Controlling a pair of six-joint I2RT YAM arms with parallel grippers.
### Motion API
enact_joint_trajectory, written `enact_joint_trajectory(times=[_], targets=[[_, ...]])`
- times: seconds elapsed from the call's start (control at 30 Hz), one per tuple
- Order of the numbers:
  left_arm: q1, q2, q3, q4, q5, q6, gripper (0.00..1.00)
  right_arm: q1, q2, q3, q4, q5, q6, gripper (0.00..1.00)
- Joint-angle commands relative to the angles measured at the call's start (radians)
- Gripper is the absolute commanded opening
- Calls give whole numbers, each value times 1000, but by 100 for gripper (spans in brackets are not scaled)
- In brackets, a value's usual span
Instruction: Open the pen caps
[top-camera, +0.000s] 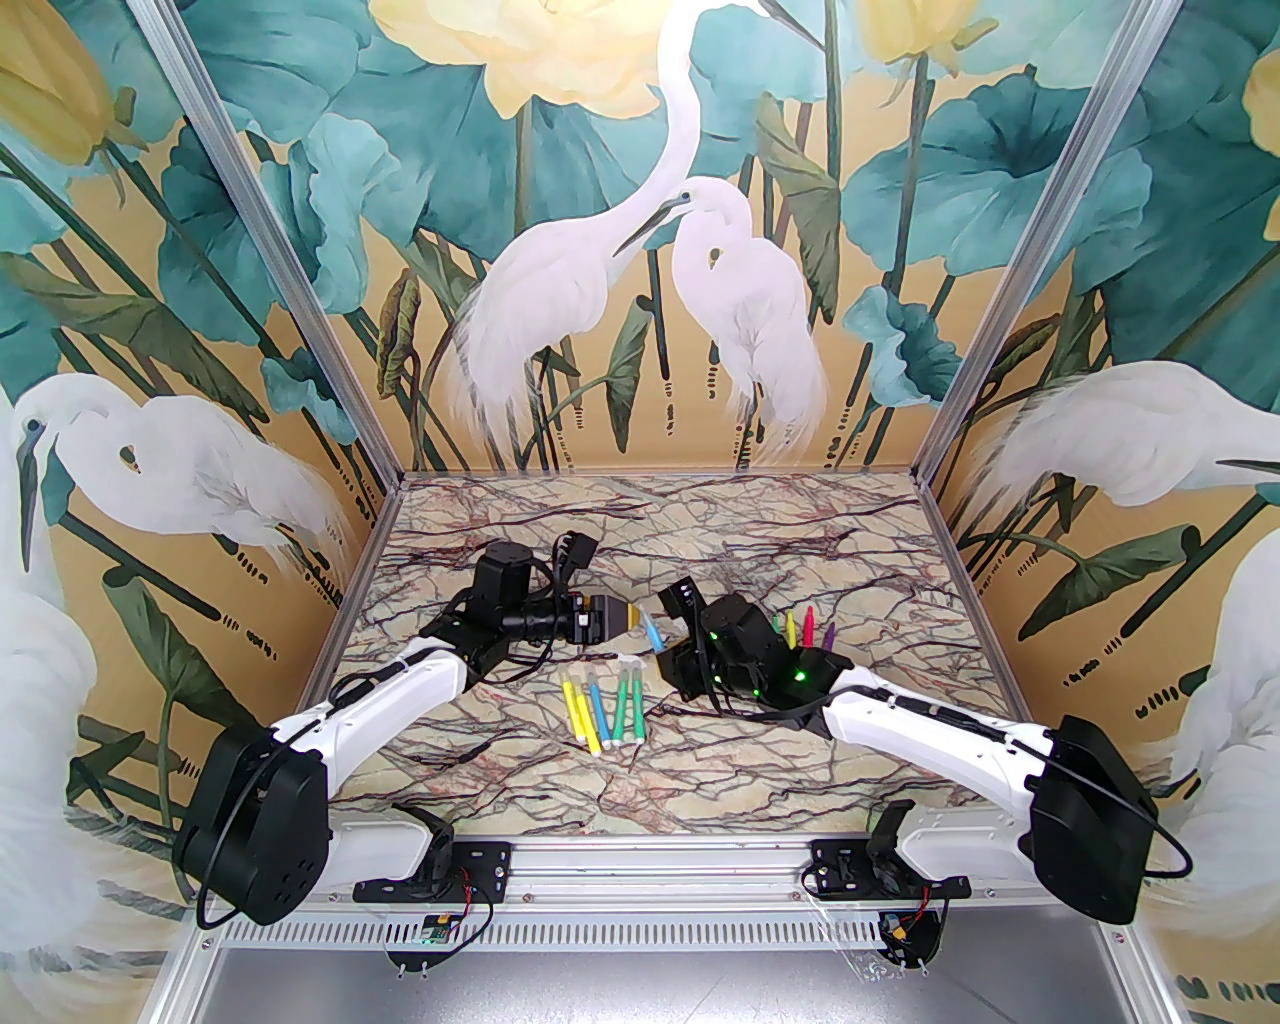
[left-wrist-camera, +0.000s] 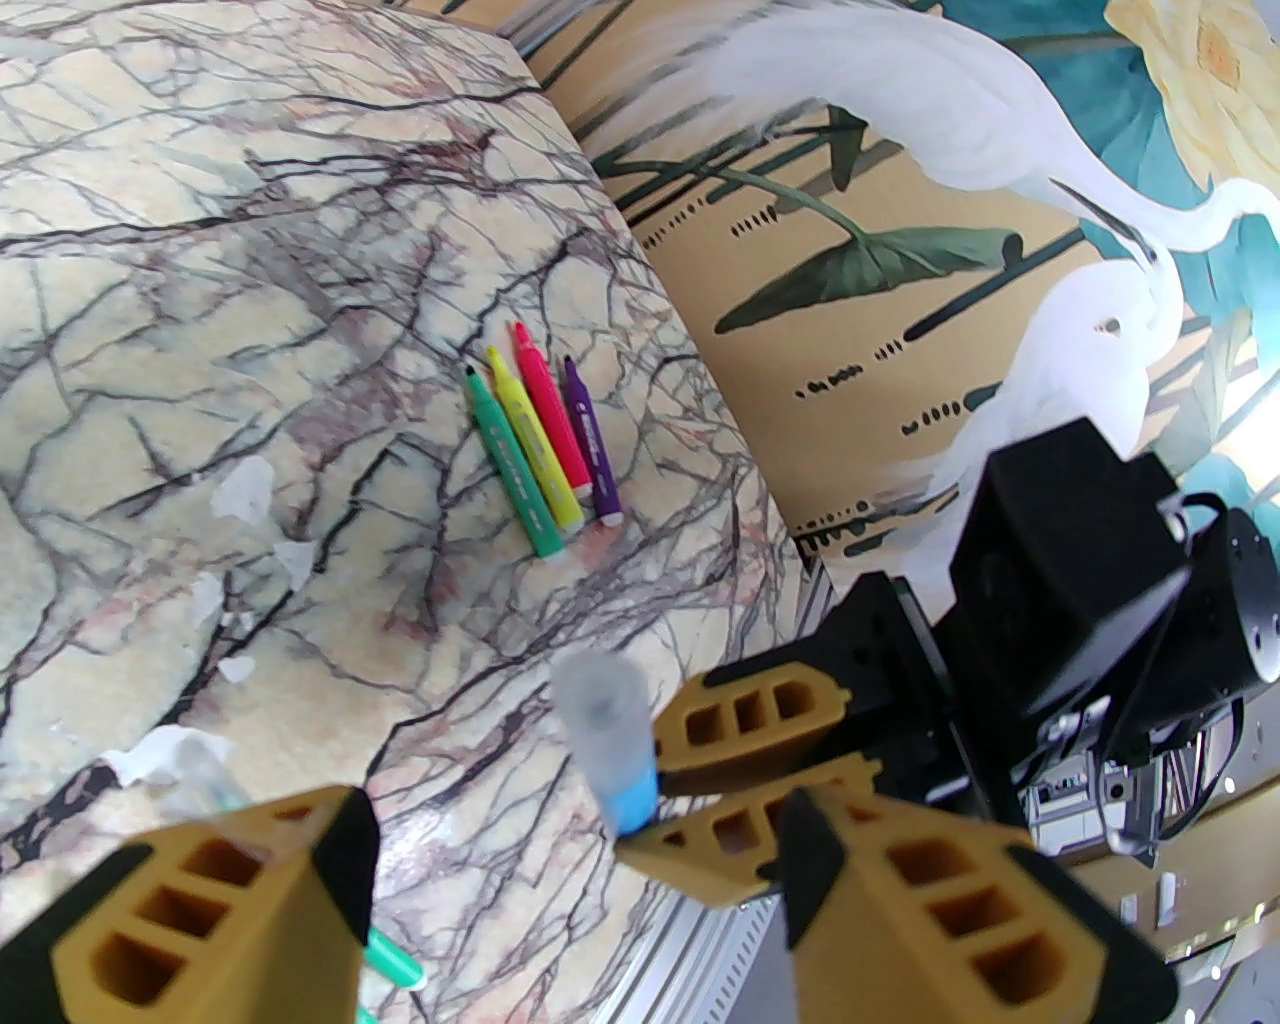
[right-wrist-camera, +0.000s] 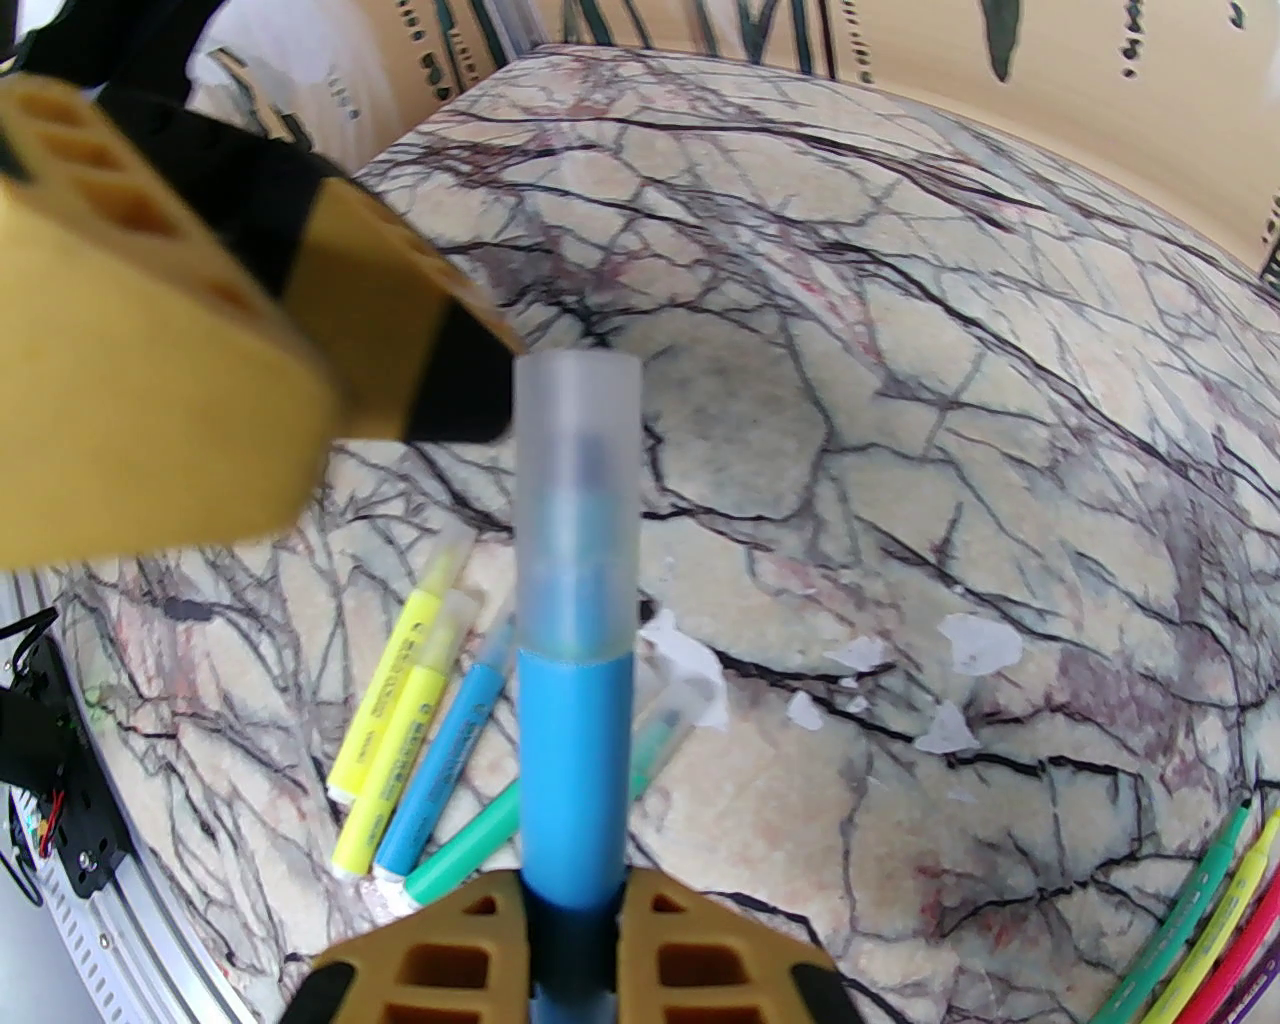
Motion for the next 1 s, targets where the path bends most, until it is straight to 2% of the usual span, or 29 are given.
enact_joint_trajectory(times=[0.0,0.57,0.83,0.97], targets=[[-14,22,35,30,47,-12,65,12,-1,30,27,-20,-20,11],[-45,55,67,28,64,-13,41,18,13,49,27,-23,-32,11],[-45,57,79,24,26,-9,38,20,18,47,24,-33,-31,11],[-45,65,86,15,19,-7,34,20,25,48,23,-41,-33,11]])
